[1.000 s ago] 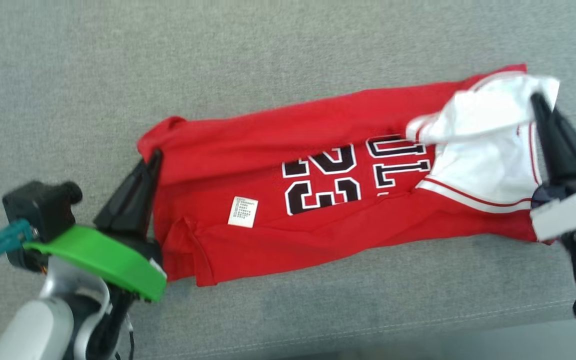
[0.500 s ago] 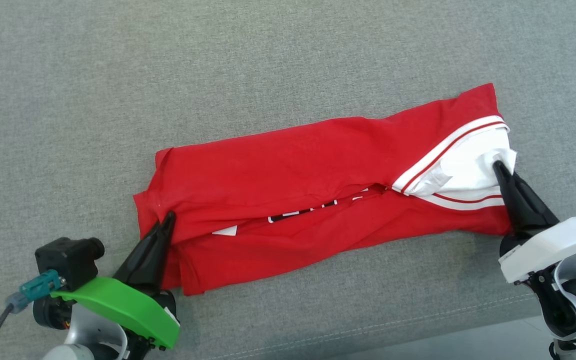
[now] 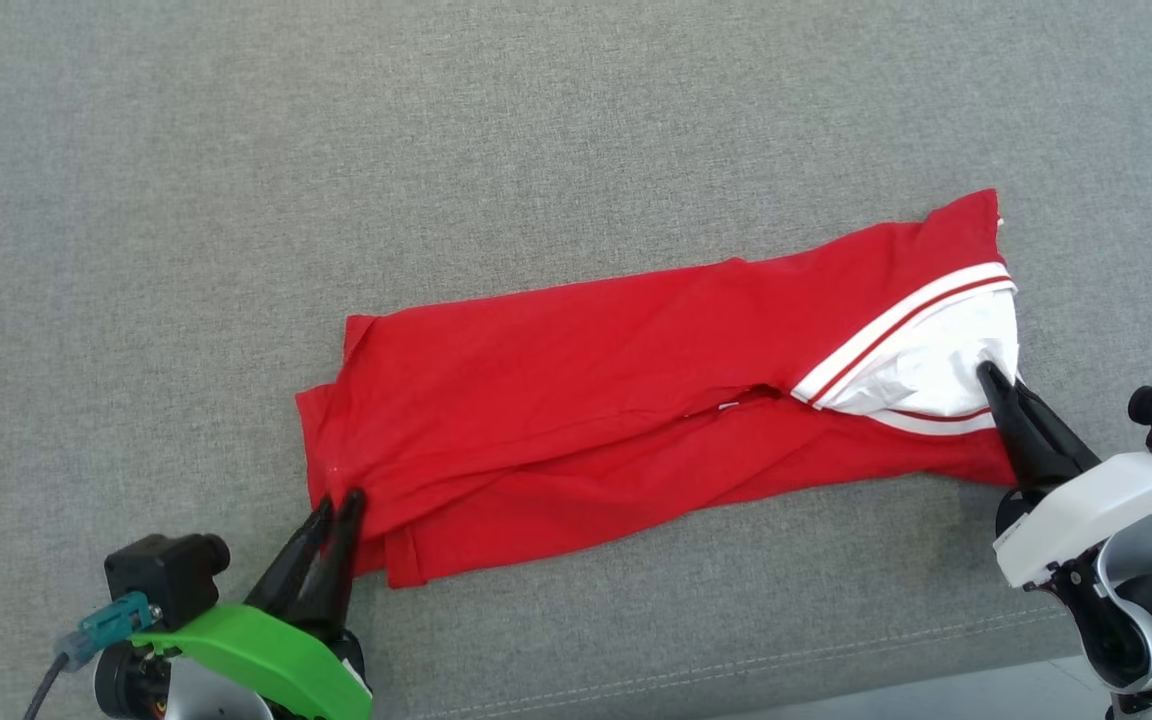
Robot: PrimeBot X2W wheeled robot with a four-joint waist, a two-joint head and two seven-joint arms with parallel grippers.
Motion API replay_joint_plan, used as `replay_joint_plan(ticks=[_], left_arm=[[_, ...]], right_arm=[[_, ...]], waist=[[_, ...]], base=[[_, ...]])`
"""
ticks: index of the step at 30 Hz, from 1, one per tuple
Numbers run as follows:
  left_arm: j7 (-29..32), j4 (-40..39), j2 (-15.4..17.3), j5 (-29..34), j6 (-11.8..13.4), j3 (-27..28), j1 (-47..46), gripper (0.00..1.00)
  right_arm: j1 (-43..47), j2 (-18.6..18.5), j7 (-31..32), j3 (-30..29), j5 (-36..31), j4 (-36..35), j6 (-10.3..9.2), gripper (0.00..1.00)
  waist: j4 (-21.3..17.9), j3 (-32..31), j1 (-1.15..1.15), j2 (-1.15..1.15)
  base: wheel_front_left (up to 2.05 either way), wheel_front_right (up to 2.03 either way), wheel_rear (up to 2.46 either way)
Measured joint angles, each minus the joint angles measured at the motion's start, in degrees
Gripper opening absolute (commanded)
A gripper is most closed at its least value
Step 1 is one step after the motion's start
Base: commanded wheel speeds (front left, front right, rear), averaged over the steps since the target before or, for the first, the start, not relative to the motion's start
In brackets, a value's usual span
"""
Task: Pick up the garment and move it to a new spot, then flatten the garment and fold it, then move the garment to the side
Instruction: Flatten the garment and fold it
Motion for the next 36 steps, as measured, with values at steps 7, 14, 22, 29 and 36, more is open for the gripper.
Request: replay_joint_plan(ticks=[7, 14, 22, 29, 36], left_arm=[[-2.2, 1.66, -0.89, -0.07, 0.27, -0.09, 2.38, 1.0], [-2.36, 1.03, -1.35, 0.01, 0.69, -1.15, 3.68, 1.0], [-7.34, 0.83, -1.12, 3.6, 2.36, 0.09, 4.19, 1.0], [-14.22, 0.86, 0.7, 9.34, 4.28, 1.97, 4.58, 1.0], [-18.55, 1.23, -0.31, 15.63, 6.03, 2.8, 4.15, 1.0]], right_arm=[[1.26, -0.67, -1.16, -0.53, -0.96, 0.34, 0.0, 1.0], [2.37, -0.51, -1.58, -2.08, -1.47, -0.63, 0.0, 1.0], [3.88, 0.18, -1.61, -5.61, -1.82, -1.19, 0.0, 1.0], [4.91, 1.01, -1.47, -9.84, -2.93, -1.14, 0.0, 1.0], [-2.82, 3.63, 1.86, -9.89, -6.49, 5.64, 0.0, 1.0]], waist=[[-0.13, -0.99, 0.0, 0.0], [-0.01, -1.46, 0.0, 0.0], [-0.08, -3.18, 0.0, 0.0], [0.28, -5.9, 0.0, 0.0], [1.03, -5.92, 0.0, 0.0]], base=[[0.0, 0.0, 0.0], [0.0, 0.0, 0.0], [0.0, 0.0, 0.0], [0.0, 0.0, 0.0], [0.0, 0.0, 0.0]])
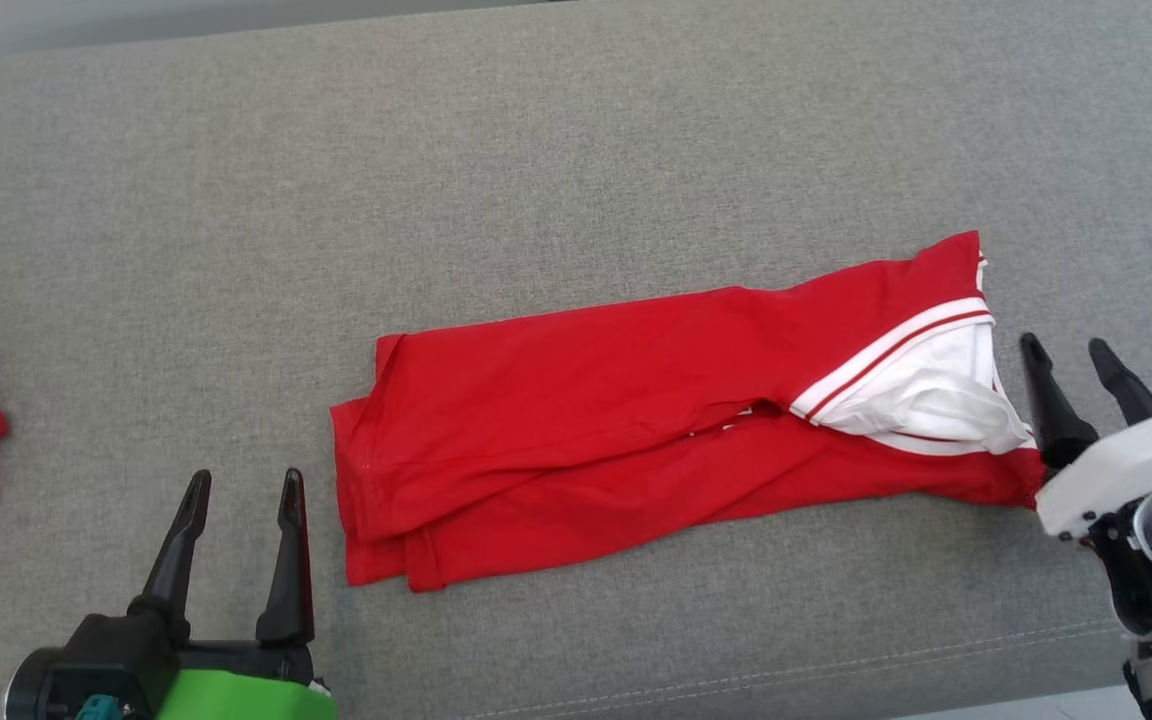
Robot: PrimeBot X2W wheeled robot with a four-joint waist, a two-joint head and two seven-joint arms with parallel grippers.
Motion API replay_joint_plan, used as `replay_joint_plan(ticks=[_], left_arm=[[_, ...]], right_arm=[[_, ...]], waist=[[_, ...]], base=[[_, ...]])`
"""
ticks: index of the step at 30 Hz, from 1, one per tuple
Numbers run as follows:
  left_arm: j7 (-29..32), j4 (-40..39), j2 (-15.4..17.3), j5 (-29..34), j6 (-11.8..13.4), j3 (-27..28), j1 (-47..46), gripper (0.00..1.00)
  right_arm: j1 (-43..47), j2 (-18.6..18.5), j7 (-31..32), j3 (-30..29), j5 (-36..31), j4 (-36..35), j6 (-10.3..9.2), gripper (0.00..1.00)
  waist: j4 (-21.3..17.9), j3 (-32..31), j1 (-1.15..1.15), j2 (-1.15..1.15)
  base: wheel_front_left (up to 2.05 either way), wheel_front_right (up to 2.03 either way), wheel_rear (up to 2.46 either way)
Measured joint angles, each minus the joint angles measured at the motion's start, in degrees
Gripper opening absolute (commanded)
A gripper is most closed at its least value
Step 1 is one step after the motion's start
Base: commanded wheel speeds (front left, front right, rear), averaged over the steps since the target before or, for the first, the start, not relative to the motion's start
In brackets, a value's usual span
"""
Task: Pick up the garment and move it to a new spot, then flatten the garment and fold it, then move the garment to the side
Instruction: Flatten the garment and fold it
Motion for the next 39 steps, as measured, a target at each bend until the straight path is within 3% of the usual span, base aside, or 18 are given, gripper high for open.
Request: replay_joint_plan(ticks=[3, 9, 17, 25, 39], left_arm=[[-0.51, 0.27, -1.59, 1.89, -0.35, 0.92, -1.14, 1.0], [-0.68, 0.76, -5.59, 5.94, -3.66, 4.66, -2.62, 1.0], [-0.69, 1.67, -10.47, 9.9, -8.46, 10.1, -1.85, 1.0], [-0.75, 2.43, -14.34, 13.12, -12.24, 13.81, -0.91, 1.0], [-0.75, 2.97, -18.07, 16.16, -16.16, 18.01, -0.33, 1.0]], right_arm=[[-4.98, 0.36, 1.7, 1.97, -1.97, 4.8, 0.01, 1.0], [-10.86, -0.2, 1.54, 4.07, -6.93, 15.69, 0.01, 1.0], [-12.74, -1.11, 0.87, 4.11, -7.23, 22.85, 0.07, 1.0], [-12.86, -2.19, 3.66, 5.46, -1.13, 23.7, 0.01, 1.0], [-9.1, -4.66, 6.75, 5.12, 2.97, 20.17, 0.15, 1.0]], waist=[[0.56, 1.21, 0.0, 0.0], [2.9, 3.39, 0.0, 0.0], [5.65, 4.98, 0.0, 0.0], [6.22, 4.38, 0.0, 0.0], [5.95, 4.45, 0.0, 0.0]], base=[[0.0, 0.0, 0.0], [0.0, 0.0, 0.0], [0.0, 0.0, 0.0], [0.0, 0.0, 0.0], [0.0, 0.0, 0.0]])
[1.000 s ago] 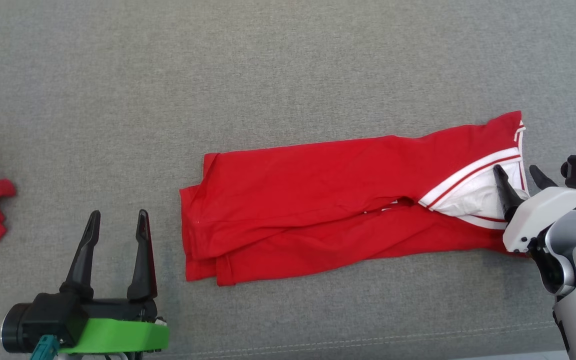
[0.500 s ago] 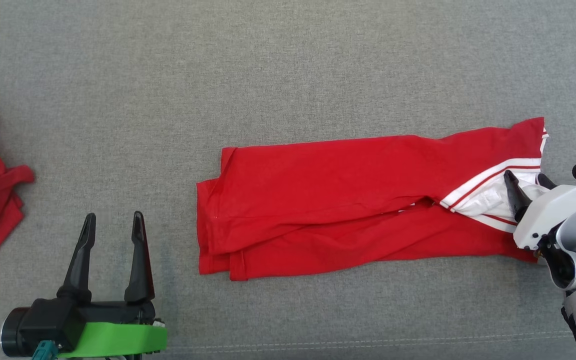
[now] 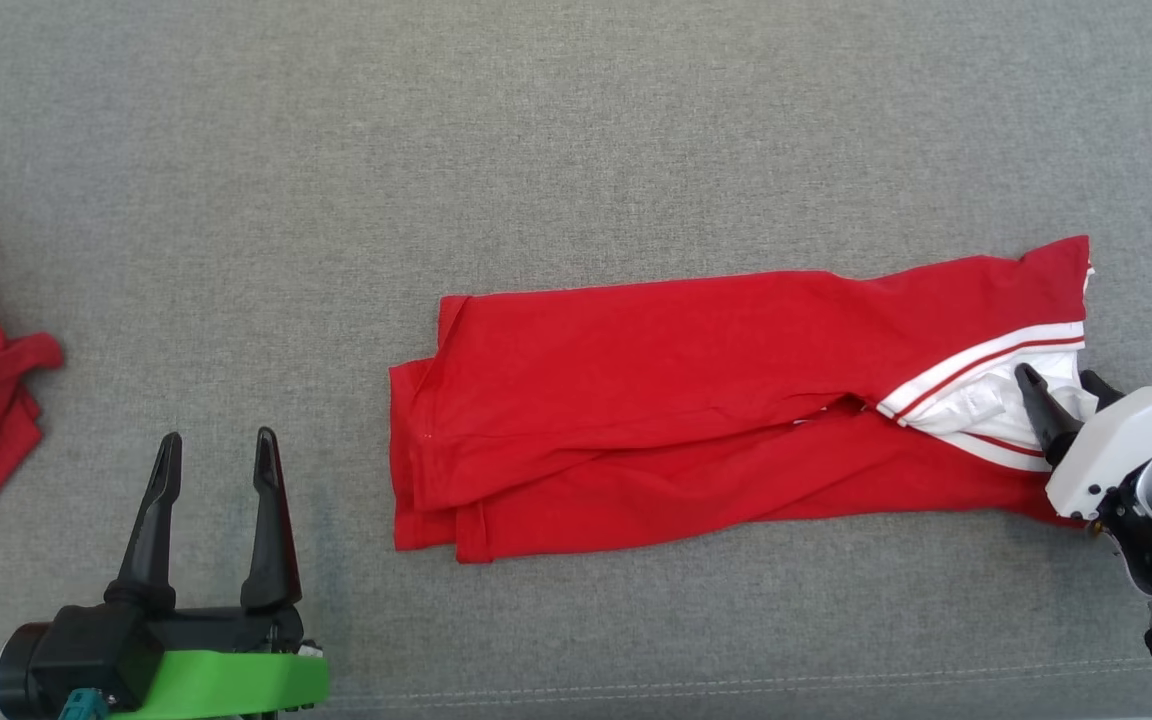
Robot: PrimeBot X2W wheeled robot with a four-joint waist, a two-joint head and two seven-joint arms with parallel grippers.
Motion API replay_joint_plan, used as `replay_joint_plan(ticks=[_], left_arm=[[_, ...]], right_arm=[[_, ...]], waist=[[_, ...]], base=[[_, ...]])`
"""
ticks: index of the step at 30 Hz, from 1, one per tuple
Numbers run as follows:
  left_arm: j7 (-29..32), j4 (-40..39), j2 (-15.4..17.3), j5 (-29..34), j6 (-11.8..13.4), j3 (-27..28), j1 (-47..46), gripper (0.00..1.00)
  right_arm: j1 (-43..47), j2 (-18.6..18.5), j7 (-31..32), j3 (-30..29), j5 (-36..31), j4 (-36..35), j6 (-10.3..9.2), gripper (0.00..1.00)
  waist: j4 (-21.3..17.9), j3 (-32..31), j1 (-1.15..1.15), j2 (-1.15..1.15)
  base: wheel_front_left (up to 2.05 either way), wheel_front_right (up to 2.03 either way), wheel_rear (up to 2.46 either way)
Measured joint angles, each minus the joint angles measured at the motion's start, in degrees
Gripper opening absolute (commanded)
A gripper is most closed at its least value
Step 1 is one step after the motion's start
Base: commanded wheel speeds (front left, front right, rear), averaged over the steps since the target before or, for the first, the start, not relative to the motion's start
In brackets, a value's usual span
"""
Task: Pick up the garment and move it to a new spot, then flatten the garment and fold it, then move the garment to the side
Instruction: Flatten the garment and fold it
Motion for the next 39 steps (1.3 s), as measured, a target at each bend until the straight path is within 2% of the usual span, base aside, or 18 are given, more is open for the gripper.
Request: replay_joint_plan(ticks=[3, 4, 5, 6, 11, 15, 20, 27, 32, 35, 39], left_arm=[[-0.01, 0.02, -0.53, 0.59, -0.74, 0.83, -0.15, 1.0], [0.0, 0.02, -0.65, 0.75, -0.92, 0.91, -0.35, 1.0], [-0.01, 0.0, -0.76, 1.1, -1.26, 0.94, -0.44, 1.0], [-0.01, 0.0, -0.86, 1.37, -1.34, 1.03, -0.49, 1.0], [-0.01, 0.55, -1.13, 2.45, -2.0, 1.53, -1.38, 1.0], [-0.01, 0.77, -1.37, 2.56, -2.3, 2.13, -1.7, 1.0], [-0.01, 0.94, -1.54, 3.13, -2.61, 3.13, -1.47, 1.0], [-0.01, 1.76, -1.83, 3.53, -3.07, 3.77, -0.44, 1.0], [-0.01, 2.35, -2.07, 3.44, -3.07, 3.94, 0.28, 1.0], [-0.01, 2.68, -2.23, 3.44, -3.07, 3.35, 0.64, 1.0], [-0.01, 3.07, -2.32, 3.44, -3.07, 2.92, 0.62, 1.0]], right_arm=[[-1.61, 1.1, 1.79, 0.62, 2.09, 0.89, -0.1, 1.0], [-2.25, 0.97, 2.8, 1.38, 2.9, 1.09, -0.11, 0.9], [-2.88, 0.88, 3.49, 2.03, 4.11, 1.27, -0.35, 0.2], [-3.25, 0.85, 3.67, 2.23, 5.68, 1.38, -0.44, 0.0], [-4.94, -0.48, 1.8, 4.89, 10.99, 1.11, -0.35, 0.0], [-5.31, -2.89, 1.65, 3.72, 16.24, 1.65, 0.0, 0.0], [-5.77, -10.51, 1.8, 0.01, 17.7, 1.77, -0.1, 0.0], [-4.18, -17.72, 1.93, -6.95, 18.5, 0.38, -0.16, 0.0], [-2.14, -16.42, 3.1, -4.55, 18.96, -9.18, -0.16, 0.0], [-0.72, -13.45, 3.69, -0.88, 18.8, -15.44, -0.16, 0.0], [1.13, -8.12, 4.44, 7.17, 17.84, -22.26, -0.15, 0.0]], waist=[[-0.36, 0.49, 0.0, 0.0], [-0.44, 0.65, 0.0, 0.0], [-0.5, 0.8, 0.0, 0.0], [-0.53, 0.99, 0.0, 0.0], [-0.27, 1.47, 0.0, 0.01], [-0.1, 1.17, 0.0, 0.01], [-0.5, 0.49, 0.0, 0.01], [-0.95, -1.21, 0.0, 0.01], [-1.44, -2.78, 0.0, 0.01], [-1.83, -3.7, 0.0, 0.01], [-2.04, -4.49, 0.0, 0.01]], base=[[0.0, 0.0, 0.0], [0.0, 0.0, 0.0], [0.0, 0.0, 0.0], [0.0, 0.0, 0.0], [0.0, 0.0, 0.0], [0.0, 0.0, 0.0], [0.0, 0.0, 0.0], [0.0, 0.0, 0.0], [0.0, 0.0, 0.0], [0.0, 0.0, 0.0], [0.0, 0.0, 0.0]])
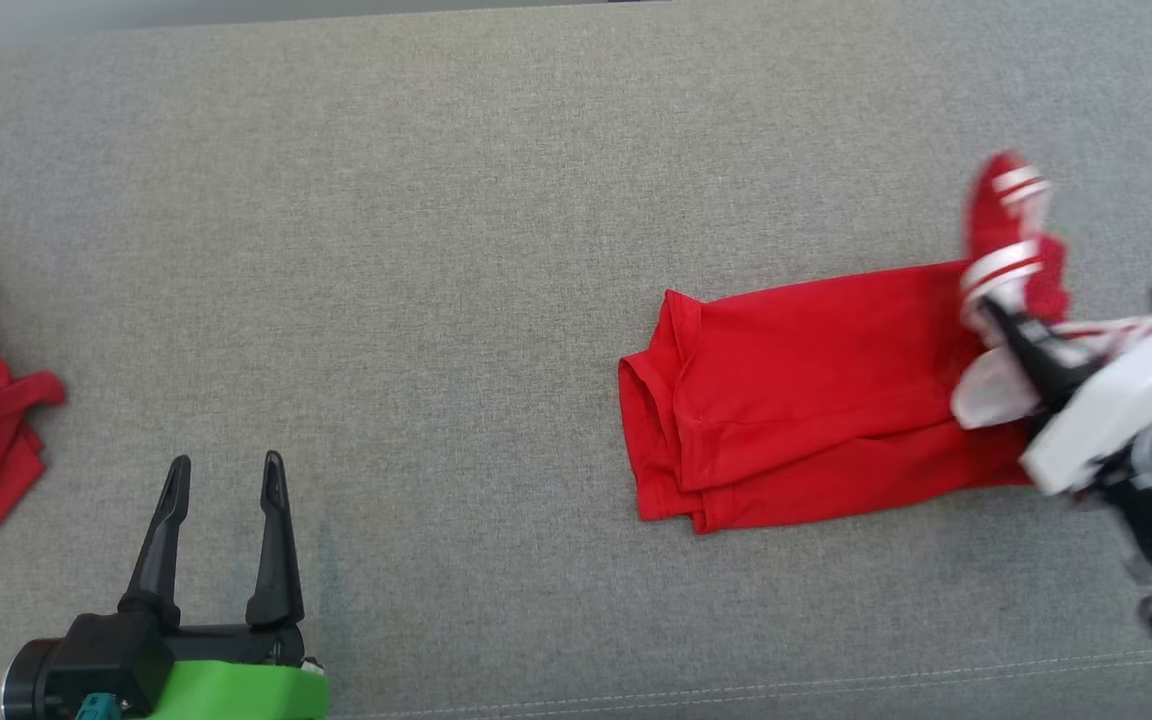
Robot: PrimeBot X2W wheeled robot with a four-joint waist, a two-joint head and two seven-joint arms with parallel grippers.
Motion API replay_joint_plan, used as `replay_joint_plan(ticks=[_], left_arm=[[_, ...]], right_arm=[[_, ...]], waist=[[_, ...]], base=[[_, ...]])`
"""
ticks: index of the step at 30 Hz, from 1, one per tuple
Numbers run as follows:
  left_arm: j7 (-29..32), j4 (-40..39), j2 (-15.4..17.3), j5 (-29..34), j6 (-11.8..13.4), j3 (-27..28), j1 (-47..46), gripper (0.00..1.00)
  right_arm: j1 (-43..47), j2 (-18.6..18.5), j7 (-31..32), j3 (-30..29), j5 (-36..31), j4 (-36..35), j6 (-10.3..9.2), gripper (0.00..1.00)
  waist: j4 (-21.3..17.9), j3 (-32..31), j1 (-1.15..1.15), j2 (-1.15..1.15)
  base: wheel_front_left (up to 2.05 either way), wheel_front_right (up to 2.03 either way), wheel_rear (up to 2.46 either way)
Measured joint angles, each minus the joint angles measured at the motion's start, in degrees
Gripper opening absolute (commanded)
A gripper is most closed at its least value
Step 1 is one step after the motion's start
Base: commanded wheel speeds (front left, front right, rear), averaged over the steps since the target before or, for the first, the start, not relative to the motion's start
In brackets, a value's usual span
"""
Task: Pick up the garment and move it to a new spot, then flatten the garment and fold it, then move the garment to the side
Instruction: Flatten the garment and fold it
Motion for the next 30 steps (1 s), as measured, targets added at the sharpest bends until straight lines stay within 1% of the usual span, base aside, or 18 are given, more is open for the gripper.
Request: replay_joint_plan(ticks=[2, 5, 8, 12, 16, 22, 23, 24, 26, 30], left_arm=[[0.0, 0.22, -0.01, 0.0, -0.01, -0.08, 0.01, 1.0], [0.0, 0.9, -0.05, 0.01, -0.11, -0.49, 0.01, 1.0], [0.0, 1.72, -0.07, -0.07, -0.1, -1.25, 0.0, 1.0], [0.0, 2.79, -0.11, -0.57, 0.0, -2.8, 0.01, 1.0], [0.0, 3.42, -0.12, -1.53, 0.71, -3.86, 0.01, 1.0], [0.0, 3.69, -0.13, -1.94, 1.3, -3.69, 0.01, 1.0], [0.0, 3.7, -0.13, -1.94, 1.33, -3.57, 0.01, 1.0], [0.0, 3.71, -0.13, -1.94, 1.33, -3.45, 0.02, 1.0], [0.0, 3.76, -0.13, -1.94, 1.33, -3.21, 0.17, 1.0], [0.0, 3.72, -0.13, -2.02, 1.66, -2.65, 0.37, 1.0]], right_arm=[[0.72, 3.26, -0.41, 3.75, -1.56, -1.24, 0.0, 0.0], [0.96, 8.81, -2.07, 8.13, -3.39, -0.57, 0.0, 0.0], [0.02, 13.94, -4.67, 10.88, -4.64, 2.92, -0.01, 0.0], [-2.82, 19.01, -8.84, 11.72, -6.19, 9.05, -0.01, 0.0], [-5.02, 21.49, -11.2, 12.29, -7.14, 14.57, -0.01, 0.0], [-6.79, 22.54, -14.71, 13.03, -8.12, 18.6, -0.01, 0.0], [-6.96, 22.52, -15.49, 13.52, -8.16, 18.61, -0.01, 0.38], [-7.08, 22.56, -16.12, 13.92, -8.15, 18.42, -0.01, 1.0], [-6.88, 22.41, -17.08, 14.39, -8.01, 17.53, 0.0, 1.0], [-3.88, 20.12, -19.73, 13.9, -8.12, 12.51, -0.01, 1.0]], waist=[[0.05, -0.09, 0.0, 0.0], [0.18, -0.26, 0.0, 0.0], [0.25, -0.34, 0.0, -0.01], [0.44, -0.7, 0.0, -0.01], [0.86, -0.82, 0.0, -0.01], [1.57, -0.62, 0.0, -0.01], [1.63, -0.59, 0.0, -0.01], [1.66, -0.58, 0.0, -0.01], [1.7, -0.61, 0.0, -0.01], [1.58, -0.9, 0.0, -0.01]], base=[[0.0, 0.0, 0.0], [0.0, 0.0, 0.0], [0.0, 0.0, 0.0], [0.0, 0.0, 0.0], [0.0, 0.0, 0.0], [0.0, 0.0, 0.0], [0.0, 0.0, 0.0], [0.0, 0.0, 0.0], [0.0, 0.0, 0.0], [0.0, 0.0, 0.0]])
